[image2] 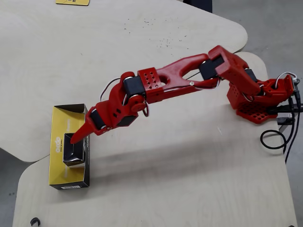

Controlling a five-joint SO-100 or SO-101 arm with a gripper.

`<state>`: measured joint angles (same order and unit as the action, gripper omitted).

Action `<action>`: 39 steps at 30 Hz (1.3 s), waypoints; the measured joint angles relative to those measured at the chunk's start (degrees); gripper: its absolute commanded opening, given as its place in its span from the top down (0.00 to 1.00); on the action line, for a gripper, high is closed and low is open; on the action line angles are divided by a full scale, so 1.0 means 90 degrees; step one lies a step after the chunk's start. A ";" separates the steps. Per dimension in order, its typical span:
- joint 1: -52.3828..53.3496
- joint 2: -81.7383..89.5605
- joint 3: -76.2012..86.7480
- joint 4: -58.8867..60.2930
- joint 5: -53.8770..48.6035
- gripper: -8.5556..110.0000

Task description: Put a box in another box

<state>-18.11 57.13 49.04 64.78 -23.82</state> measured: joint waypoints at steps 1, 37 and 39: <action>-0.0068 0.0459 0.0371 0.0186 -0.0303 0.62; -0.0215 1.3789 1.4209 0.0459 -0.5254 0.93; -0.0176 1.4082 1.4209 0.0732 -0.5449 0.93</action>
<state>-19.69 183.87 176.92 71.37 -72.86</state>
